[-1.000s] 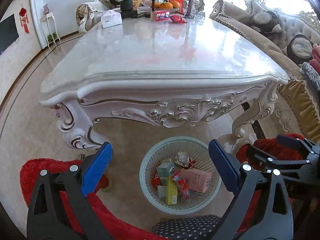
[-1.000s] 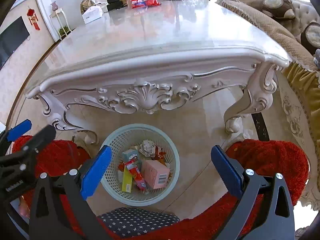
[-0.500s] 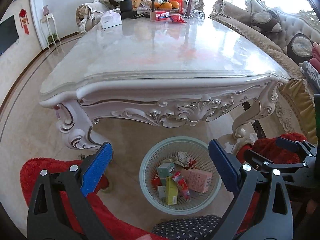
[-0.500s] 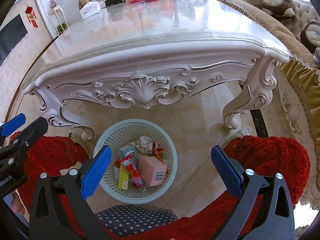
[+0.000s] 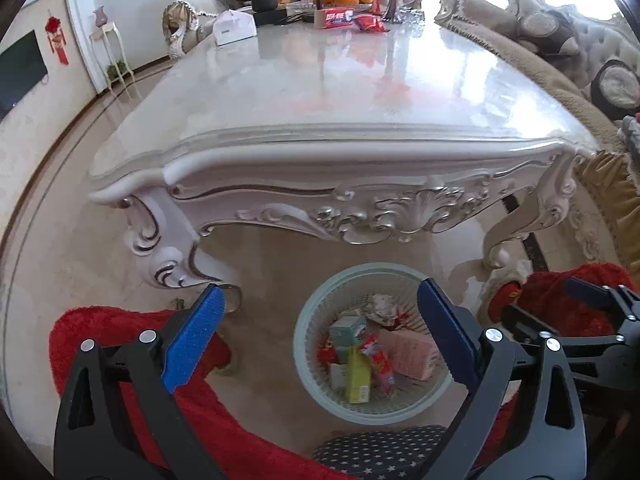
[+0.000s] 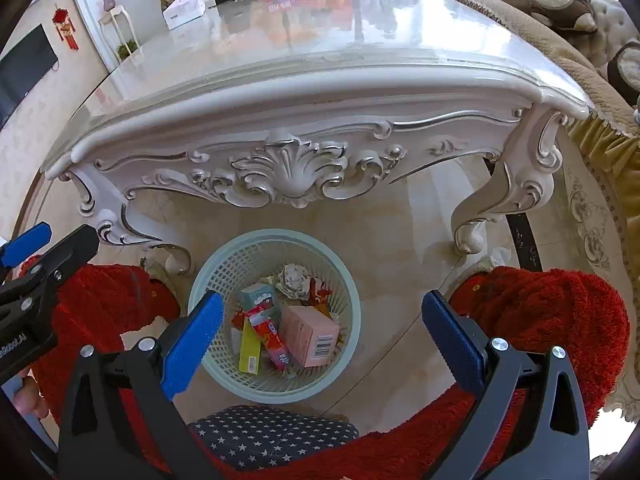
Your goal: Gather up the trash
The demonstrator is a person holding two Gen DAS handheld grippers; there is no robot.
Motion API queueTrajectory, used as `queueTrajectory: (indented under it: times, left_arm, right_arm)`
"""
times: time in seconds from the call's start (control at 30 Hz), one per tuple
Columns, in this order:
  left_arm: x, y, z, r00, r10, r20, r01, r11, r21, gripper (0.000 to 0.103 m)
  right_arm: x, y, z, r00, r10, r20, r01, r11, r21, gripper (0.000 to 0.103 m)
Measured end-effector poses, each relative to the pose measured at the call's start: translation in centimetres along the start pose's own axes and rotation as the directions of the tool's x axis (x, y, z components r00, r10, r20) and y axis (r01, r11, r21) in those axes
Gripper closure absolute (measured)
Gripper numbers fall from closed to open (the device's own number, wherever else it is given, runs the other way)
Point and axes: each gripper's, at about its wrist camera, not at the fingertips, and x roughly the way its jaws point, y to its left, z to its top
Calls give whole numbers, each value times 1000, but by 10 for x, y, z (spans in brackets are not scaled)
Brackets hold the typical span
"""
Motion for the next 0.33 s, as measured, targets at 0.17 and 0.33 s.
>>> queueTrajectory:
  times: [0.17,0.33]
  left_arm:
    - [3,4,0,998,-55,-20,55,998,-21,9]
    - [-2,-3,0,999,-34,2,34,999,16,9]
  right_arm:
    - [2,-2,0,1000,2,-7,-2,1000,6,8]
    - [2,-2,0,1000,-2,-6,2,1000,16,8]
